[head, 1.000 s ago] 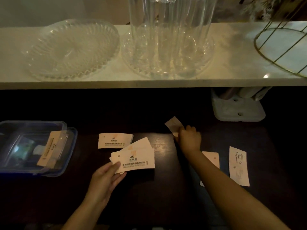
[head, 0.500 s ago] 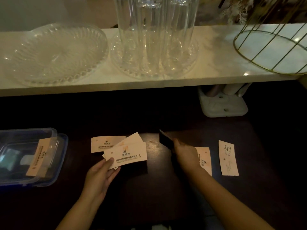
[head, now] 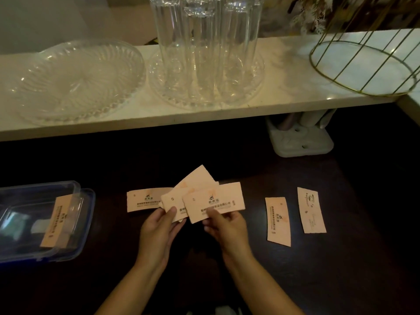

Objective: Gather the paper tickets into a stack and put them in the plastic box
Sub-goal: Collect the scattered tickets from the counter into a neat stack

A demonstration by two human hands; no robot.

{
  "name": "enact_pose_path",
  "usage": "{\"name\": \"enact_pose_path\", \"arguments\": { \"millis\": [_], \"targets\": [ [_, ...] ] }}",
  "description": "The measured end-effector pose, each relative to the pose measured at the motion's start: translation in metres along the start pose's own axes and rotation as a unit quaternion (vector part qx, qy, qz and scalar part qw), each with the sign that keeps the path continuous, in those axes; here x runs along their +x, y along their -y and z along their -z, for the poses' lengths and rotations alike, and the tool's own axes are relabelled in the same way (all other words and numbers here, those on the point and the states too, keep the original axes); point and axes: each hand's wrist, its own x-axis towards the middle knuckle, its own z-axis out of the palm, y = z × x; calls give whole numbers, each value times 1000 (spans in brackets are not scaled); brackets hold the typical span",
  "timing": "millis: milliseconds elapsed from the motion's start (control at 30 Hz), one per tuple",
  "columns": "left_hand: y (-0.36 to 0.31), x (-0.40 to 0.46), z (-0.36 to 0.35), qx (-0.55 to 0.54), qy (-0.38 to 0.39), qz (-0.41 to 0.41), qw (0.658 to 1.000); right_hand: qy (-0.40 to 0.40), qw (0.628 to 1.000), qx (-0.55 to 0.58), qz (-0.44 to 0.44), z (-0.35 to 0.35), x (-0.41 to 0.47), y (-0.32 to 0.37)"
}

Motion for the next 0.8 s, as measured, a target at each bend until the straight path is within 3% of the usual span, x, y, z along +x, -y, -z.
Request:
{"name": "enact_pose_path", "arguments": {
  "millis": [133,233,367,433,467,533,600,700,800],
  "targets": [
    [1,-4,-8,12,34,-19,999,-39,996,-79,12,-4,-5,-5],
    [5,-6,-14,13,54,-14,998,-32,996,-80,7,-6,-9,-8],
    [12,-5,-20,35,51,1,998,9,986,-163,-14,3,-8,-17],
    [13,-1,-20,42,39,5,998,-6,970,-241,39,27,-2,-18],
    [14,1,-19,44,32,7,998,-50,942,-321,86,45,2,-17],
    [14,6,-17,43,23,11,999,-174,824,-514,166,87,16,-11],
    [17,8,-17,44,17,16,999,-255,733,-609,164,121,30,-3],
    [23,7,-21,52,15,32,998,-273,675,-676,115,140,45,-2],
    [27,6,-25,64,18,43,997,-261,677,-673,146,143,52,-10]
  ]
}}
